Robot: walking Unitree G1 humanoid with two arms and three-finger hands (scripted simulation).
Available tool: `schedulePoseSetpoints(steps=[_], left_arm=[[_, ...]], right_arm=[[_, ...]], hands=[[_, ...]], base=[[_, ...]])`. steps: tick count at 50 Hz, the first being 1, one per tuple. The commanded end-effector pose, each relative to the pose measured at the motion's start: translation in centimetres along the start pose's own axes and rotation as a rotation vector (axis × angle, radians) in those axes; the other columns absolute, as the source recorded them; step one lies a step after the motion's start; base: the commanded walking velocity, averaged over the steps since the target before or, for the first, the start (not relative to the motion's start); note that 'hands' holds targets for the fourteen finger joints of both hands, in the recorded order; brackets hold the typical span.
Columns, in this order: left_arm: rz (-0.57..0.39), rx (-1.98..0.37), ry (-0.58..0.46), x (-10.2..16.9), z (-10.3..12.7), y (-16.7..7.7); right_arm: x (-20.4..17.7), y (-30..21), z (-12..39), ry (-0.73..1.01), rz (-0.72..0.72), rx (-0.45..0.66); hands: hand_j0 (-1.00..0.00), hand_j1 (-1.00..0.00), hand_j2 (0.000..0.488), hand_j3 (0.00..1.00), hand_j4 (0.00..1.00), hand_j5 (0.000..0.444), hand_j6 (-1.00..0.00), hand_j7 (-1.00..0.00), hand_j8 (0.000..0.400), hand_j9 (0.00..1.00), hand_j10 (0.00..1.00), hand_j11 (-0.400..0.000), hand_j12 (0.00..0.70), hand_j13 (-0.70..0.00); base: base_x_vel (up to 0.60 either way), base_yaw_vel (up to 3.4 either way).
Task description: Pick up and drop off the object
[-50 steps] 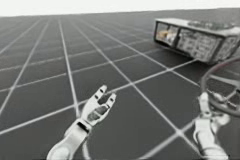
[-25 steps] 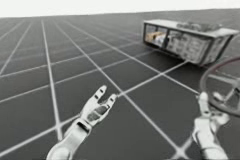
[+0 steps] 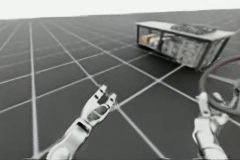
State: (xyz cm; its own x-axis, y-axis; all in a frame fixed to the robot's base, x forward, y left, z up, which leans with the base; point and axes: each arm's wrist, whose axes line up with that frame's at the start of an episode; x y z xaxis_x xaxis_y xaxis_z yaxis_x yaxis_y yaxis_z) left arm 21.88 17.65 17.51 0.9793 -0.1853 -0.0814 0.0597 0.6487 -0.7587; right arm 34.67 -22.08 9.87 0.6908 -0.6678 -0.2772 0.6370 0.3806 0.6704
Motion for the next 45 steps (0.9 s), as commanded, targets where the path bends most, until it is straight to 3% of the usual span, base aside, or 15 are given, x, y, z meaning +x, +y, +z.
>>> schedulePoseSetpoints(steps=[1,45], left_arm=[[-0.018,0.017,0.006,0.24,-0.07,-0.75],[-0.018,0.017,0.006,0.24,-0.07,-0.75]], right_arm=[[0.32,-0.33,0.79,-0.022,0.0,0.02],[0.32,-0.33,0.79,-0.022,0.0,0.02]], hands=[[0.0,0.0,0.0,1.0,1.0,0.0,0.0,0.0,0.0,1.0,1.0,-0.4,0.0,-0.7],[0.0,0.0,0.0,1.0,1.0,0.0,0.0,0.0,0.0,1.0,1.0,-0.4,0.0,-0.7]], base=[[0.58,-0.04],[0.59,0.02]])
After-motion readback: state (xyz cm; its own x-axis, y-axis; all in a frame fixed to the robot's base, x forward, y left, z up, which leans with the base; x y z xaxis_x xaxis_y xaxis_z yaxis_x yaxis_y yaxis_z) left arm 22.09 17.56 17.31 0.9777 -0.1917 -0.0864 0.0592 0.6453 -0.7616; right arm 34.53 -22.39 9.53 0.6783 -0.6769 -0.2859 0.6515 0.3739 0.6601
